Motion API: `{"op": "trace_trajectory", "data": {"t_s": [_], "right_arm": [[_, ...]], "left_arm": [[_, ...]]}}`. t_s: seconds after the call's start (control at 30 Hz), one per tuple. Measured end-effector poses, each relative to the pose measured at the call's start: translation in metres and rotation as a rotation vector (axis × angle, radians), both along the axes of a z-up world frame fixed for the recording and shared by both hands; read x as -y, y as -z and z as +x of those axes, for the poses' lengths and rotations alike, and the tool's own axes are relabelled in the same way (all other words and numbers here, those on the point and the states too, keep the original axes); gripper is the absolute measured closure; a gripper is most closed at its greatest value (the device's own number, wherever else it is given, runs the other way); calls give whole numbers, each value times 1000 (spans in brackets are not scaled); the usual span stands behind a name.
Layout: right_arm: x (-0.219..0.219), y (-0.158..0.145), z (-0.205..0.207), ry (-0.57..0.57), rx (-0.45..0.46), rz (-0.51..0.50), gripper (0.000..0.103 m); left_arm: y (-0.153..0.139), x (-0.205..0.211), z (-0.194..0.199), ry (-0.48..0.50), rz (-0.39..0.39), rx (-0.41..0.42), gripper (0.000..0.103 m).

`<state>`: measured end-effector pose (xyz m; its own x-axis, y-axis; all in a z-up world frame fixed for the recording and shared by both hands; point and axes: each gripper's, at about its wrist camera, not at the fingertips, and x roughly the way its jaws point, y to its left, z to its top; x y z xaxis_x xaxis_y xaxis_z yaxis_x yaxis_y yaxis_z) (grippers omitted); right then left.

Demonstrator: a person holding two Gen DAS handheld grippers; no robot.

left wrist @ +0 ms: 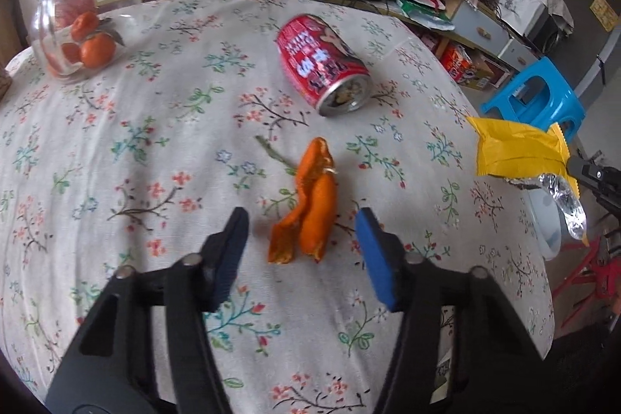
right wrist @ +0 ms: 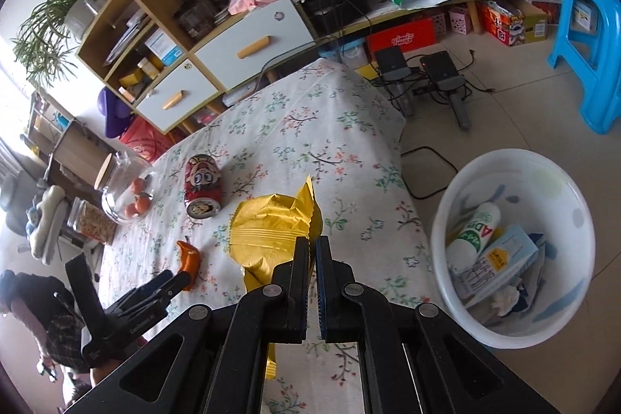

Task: Collect trash
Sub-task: 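Grasp the orange peel with the left tool while the right drops the wrapper into the bin, then carry the orange peel over the white bin and open the left tool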

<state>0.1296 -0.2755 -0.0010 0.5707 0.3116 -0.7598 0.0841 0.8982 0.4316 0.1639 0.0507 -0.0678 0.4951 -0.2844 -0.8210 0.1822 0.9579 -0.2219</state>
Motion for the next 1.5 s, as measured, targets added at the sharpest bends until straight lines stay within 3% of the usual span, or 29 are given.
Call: {"op": "trace_trajectory", "data": {"t_s": [0.1, 0.2, 0.4, 0.73, 0.93, 1.07, 1.17, 1.23, 1.3, 1.5], "right_arm": [[3, 1, -1, 6, -2, 0, 99], [7, 0, -4, 16, -1, 3, 99], [23, -5, -11, 51, 16, 9, 99], [91, -18, -41, 211, 45, -12, 99], [139, -16, -62, 331, 22, -3, 98], [159, -1, -63, 354, -53, 32, 96], [166, 9, -63, 368, -113, 39, 84], [168, 8, -65, 364, -118, 33, 69], [169, 2, -72, 360, -95, 21, 42], [166, -7, -88, 341, -73, -63, 39]], "left_arm": [[5, 5, 3, 27, -2, -13, 78], [2, 4, 1, 25, -12, -13, 84], [-11, 1, -7, 0, -31, -1, 86], [-31, 9, -26, 32, -77, 12, 86], [-47, 33, -35, 100, -90, 35, 86], [-54, 54, -37, 145, -85, 44, 86], [-57, 72, -38, 181, -77, 42, 86], [-59, 84, -38, 207, -75, 37, 86], [-60, 99, -38, 243, -72, 28, 86], [-67, 152, -40, 348, -45, 31, 86]]}}
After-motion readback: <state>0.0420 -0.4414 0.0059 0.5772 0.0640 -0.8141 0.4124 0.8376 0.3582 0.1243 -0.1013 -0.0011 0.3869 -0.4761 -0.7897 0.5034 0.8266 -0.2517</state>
